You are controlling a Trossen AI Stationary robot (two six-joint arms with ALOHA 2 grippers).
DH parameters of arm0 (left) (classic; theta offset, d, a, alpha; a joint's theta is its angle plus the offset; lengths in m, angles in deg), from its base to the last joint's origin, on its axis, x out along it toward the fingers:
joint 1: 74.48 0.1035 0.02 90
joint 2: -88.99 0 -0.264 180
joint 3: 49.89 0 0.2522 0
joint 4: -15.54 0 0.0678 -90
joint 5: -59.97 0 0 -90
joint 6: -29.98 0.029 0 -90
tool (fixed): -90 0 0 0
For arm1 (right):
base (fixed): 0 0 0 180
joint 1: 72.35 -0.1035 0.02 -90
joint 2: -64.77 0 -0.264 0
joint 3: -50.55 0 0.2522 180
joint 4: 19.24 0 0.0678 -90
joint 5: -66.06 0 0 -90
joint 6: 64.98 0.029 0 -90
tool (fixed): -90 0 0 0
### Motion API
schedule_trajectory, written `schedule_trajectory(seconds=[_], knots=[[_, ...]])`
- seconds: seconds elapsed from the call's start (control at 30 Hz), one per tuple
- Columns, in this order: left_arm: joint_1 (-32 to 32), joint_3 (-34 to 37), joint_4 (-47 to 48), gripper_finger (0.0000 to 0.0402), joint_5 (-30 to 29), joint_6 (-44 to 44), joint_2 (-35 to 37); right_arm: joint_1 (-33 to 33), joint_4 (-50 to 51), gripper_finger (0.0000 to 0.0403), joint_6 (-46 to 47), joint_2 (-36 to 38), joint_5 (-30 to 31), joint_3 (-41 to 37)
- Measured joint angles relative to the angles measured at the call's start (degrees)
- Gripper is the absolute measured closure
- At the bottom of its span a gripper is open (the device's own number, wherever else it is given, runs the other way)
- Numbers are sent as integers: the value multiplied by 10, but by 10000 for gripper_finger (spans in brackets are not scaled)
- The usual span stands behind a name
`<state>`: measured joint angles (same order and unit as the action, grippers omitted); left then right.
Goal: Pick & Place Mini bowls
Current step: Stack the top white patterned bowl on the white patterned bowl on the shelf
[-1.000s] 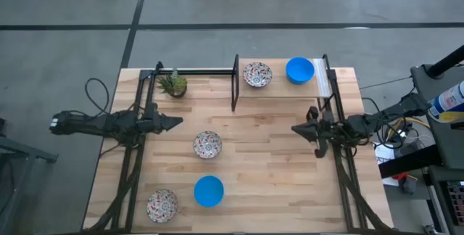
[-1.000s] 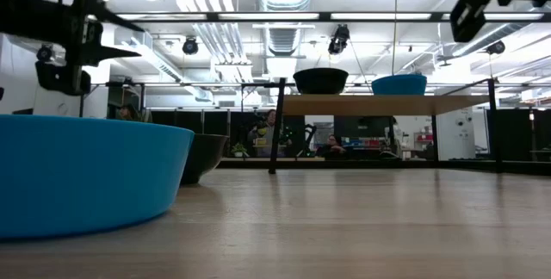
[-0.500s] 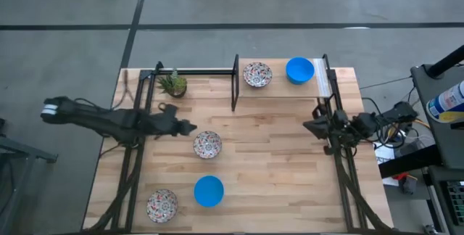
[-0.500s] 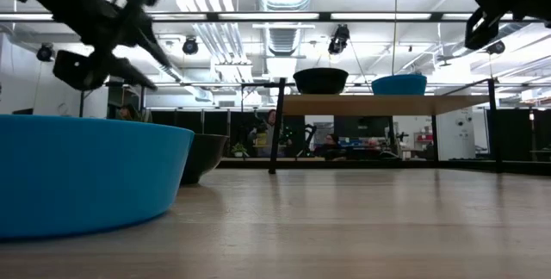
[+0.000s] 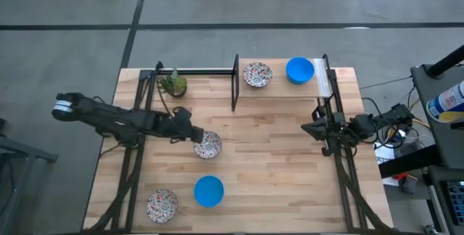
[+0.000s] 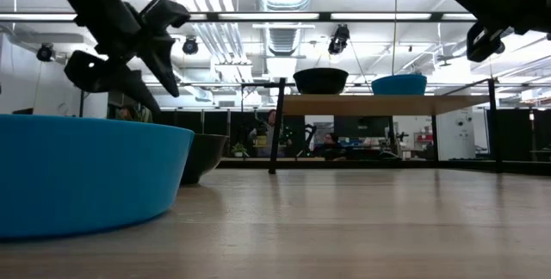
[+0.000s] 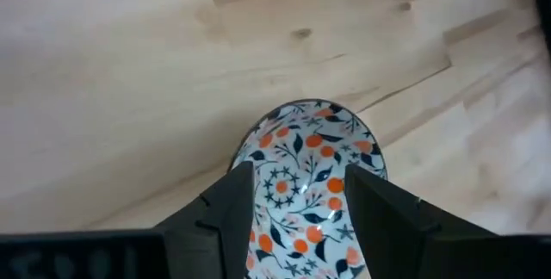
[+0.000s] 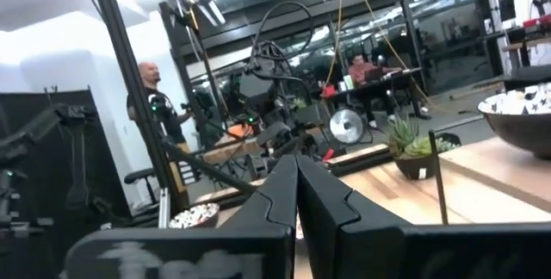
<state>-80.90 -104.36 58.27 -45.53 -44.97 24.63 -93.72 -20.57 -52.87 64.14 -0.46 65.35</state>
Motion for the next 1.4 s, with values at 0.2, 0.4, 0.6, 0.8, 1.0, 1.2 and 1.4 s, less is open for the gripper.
schedule_trajectory(seconds=[0.2,0.4,0.6,0.8,1.0,1.2,1.4], knots=[[2,-15,38,227,-5,29,-45,0,0,394,-5,2,0,0],[3,-13,30,227,10,31,-78,0,0,394,-5,1,0,0],[7,-11,31,227,13,47,-104,0,1,394,-5,1,0,0],[16,-11,31,233,21,50,-117,0,1,394,-5,1,0,0],[31,-11,28,271,44,84,-130,0,1,394,-5,1,0,0],[44,-9,25,334,45,106,-129,0,1,394,-5,0,0,0],[61,-5,-2,392,50,122,-126,0,1,394,-5,0,0,0]])
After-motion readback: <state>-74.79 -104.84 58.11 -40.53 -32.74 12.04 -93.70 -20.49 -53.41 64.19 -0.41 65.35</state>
